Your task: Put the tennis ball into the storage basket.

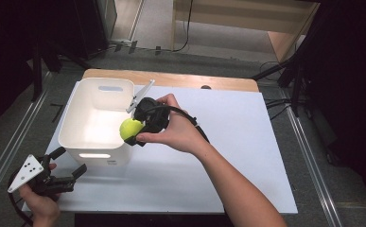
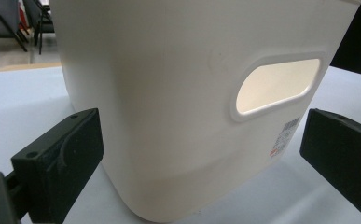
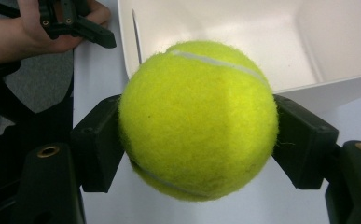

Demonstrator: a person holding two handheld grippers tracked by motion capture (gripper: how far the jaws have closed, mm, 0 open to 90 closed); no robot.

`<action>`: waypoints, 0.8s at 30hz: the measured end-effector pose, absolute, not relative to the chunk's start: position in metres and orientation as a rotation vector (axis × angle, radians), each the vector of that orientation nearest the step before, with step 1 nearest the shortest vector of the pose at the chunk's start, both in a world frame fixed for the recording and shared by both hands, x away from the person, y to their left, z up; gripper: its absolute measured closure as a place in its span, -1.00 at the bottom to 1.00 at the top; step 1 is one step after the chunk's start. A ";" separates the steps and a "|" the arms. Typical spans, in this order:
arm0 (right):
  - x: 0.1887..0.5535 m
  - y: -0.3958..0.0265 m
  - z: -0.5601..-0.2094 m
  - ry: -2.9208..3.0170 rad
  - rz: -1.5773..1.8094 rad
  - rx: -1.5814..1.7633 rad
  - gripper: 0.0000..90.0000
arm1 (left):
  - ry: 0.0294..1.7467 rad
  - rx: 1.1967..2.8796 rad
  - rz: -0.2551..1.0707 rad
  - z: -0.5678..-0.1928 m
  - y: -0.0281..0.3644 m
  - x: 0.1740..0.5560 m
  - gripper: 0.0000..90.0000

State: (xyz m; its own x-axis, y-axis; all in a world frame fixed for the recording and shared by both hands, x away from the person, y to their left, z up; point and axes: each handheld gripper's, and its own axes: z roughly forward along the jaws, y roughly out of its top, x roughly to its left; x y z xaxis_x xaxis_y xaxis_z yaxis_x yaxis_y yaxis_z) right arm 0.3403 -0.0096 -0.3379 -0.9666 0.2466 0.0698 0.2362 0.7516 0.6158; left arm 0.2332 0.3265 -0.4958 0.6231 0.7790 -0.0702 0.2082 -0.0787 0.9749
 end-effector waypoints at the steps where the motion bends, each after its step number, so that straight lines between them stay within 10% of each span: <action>1: 0.341 -0.009 -0.338 2.923 1.028 0.397 -0.46 | 0.835 1.618 0.578 -0.496 0.326 0.233 -1.00; 24: 0.345 0.018 -0.331 2.923 1.022 0.350 -0.46 | 0.840 1.607 0.574 -0.496 0.327 0.233 -1.00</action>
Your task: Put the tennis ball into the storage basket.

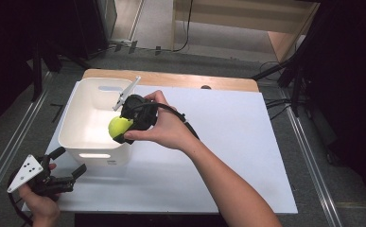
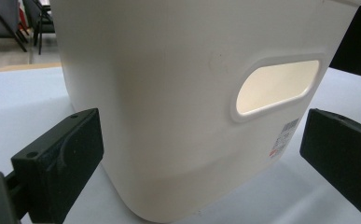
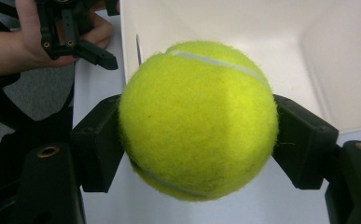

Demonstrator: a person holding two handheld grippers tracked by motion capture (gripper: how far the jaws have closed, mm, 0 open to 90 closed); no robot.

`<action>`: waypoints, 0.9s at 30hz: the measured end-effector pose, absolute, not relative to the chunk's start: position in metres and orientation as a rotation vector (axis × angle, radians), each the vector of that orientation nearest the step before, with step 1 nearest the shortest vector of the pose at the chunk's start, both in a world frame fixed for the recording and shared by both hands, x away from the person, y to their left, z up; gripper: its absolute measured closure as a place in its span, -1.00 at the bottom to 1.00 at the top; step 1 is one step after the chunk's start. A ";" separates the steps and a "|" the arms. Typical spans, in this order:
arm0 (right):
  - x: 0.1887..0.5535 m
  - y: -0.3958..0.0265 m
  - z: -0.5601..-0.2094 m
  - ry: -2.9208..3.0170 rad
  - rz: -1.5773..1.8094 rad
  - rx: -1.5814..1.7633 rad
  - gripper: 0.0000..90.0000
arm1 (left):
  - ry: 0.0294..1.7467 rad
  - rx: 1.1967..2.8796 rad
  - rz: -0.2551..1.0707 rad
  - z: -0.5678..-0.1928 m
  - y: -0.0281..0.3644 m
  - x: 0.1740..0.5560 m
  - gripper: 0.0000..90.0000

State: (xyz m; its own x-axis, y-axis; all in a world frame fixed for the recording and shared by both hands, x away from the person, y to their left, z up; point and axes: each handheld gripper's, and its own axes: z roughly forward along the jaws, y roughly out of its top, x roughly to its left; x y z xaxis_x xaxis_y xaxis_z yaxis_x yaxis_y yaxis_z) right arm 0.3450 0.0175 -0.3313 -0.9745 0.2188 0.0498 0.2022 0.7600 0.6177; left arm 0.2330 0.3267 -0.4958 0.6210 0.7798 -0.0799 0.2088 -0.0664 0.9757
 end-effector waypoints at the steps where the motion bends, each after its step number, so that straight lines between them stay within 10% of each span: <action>1: 0.345 0.018 -0.331 2.923 1.022 0.350 -0.46 | 0.840 1.607 0.574 -0.496 0.327 0.233 -1.00; 27: 0.351 0.043 -0.346 2.905 0.964 0.332 -0.47 | 0.833 1.611 0.572 -0.496 0.327 0.233 -1.00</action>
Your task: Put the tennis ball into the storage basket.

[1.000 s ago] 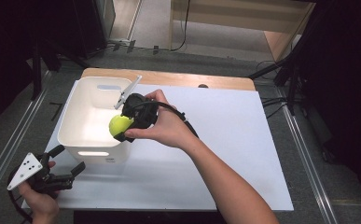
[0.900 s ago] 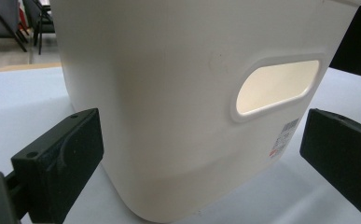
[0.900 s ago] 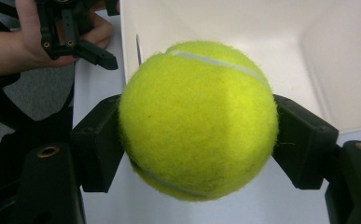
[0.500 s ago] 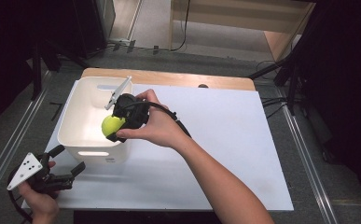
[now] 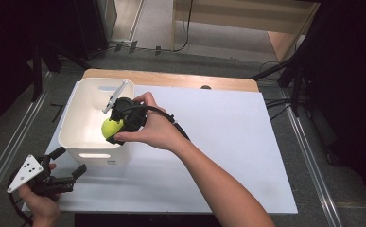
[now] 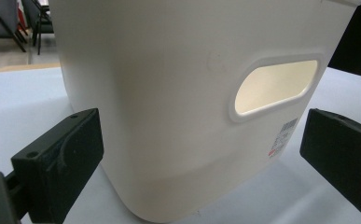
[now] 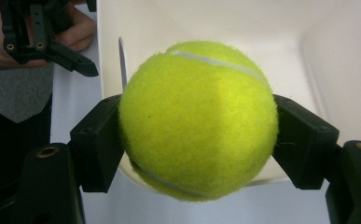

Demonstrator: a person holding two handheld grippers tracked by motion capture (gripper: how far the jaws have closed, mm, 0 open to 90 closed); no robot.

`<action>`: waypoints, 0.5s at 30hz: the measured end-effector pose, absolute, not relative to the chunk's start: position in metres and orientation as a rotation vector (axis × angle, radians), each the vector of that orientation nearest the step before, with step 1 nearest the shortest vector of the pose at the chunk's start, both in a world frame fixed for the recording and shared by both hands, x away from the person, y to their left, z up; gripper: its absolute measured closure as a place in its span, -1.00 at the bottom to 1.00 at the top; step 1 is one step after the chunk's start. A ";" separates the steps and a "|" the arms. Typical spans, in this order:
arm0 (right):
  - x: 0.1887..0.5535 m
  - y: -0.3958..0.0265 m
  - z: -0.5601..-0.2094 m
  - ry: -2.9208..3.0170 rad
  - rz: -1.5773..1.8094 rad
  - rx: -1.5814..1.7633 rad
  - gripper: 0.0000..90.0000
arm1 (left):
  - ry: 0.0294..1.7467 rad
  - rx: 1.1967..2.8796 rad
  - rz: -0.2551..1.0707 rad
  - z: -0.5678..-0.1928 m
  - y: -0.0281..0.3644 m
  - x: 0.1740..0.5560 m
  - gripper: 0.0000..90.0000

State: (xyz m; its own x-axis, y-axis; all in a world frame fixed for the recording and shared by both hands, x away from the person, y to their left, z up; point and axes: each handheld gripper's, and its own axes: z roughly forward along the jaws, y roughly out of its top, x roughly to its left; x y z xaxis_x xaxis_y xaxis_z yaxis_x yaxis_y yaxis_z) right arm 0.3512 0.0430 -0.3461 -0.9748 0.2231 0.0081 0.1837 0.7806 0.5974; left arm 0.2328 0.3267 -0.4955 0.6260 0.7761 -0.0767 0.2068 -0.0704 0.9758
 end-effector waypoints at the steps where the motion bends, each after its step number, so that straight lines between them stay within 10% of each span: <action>1: 0.351 0.043 -0.347 2.908 0.959 0.335 -0.47 | 0.833 1.611 0.572 -0.496 0.327 0.233 -1.00; 15: 0.356 0.049 -0.358 2.929 0.923 0.321 -0.47 | 0.831 1.610 0.570 -0.496 0.327 0.233 -1.00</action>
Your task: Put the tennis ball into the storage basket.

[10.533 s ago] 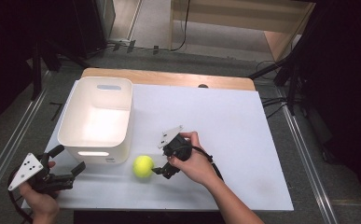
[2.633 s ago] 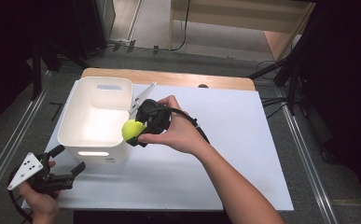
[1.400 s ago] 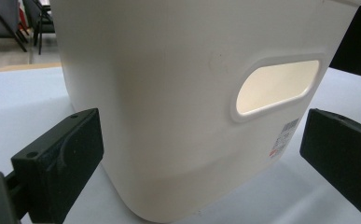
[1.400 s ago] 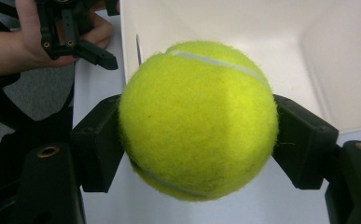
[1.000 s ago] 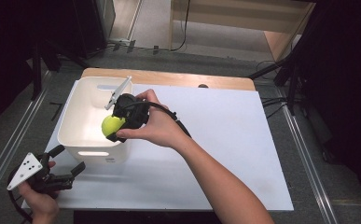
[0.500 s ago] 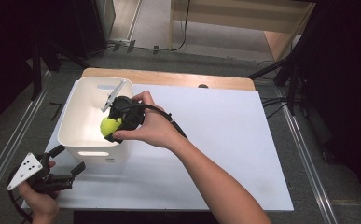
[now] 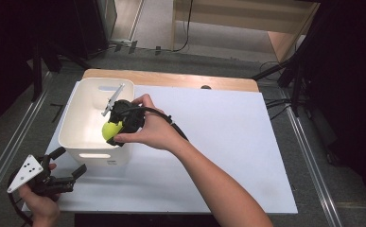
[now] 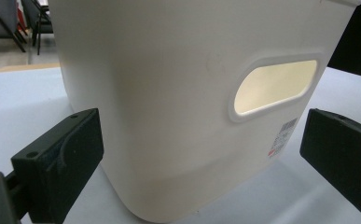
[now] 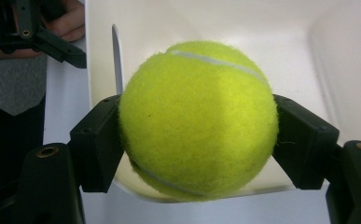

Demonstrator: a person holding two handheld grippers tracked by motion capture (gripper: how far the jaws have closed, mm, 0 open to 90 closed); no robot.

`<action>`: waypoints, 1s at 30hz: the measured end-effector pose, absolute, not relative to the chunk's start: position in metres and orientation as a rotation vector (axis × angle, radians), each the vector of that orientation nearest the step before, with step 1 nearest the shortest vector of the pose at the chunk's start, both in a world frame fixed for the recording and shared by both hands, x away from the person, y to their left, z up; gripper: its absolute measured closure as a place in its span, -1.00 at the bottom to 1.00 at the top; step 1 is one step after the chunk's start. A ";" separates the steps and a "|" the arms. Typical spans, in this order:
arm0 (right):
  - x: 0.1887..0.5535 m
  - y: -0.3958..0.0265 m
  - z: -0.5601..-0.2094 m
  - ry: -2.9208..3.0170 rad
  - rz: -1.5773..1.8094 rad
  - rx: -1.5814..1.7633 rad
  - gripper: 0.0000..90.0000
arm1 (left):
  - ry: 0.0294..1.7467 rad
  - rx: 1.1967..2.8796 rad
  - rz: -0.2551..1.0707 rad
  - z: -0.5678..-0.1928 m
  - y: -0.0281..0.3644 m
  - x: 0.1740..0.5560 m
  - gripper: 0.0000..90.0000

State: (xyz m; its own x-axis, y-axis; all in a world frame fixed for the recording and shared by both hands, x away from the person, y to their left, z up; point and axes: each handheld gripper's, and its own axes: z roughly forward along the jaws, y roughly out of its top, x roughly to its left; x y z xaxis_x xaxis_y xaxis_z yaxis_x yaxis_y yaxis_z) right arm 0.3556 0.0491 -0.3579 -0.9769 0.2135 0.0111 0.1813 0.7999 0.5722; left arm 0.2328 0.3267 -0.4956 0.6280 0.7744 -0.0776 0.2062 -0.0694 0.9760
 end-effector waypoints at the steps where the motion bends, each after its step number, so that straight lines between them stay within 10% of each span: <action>1: 0.356 0.049 -0.358 2.929 0.923 0.321 -0.47 | 0.830 1.610 0.570 -0.496 0.327 0.233 -1.00; 30: 0.344 0.029 -0.347 2.853 0.980 0.345 -0.98 | 0.832 1.610 0.572 -0.496 0.326 0.233 -1.00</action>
State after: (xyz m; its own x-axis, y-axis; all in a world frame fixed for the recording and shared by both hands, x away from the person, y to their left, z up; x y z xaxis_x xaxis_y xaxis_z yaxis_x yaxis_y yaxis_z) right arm 0.3439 0.0289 -0.3466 -0.9687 0.2469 -0.0258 0.1789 0.7663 0.6170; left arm 0.2327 0.3265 -0.4956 0.6261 0.7759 -0.0766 0.2062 -0.0700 0.9760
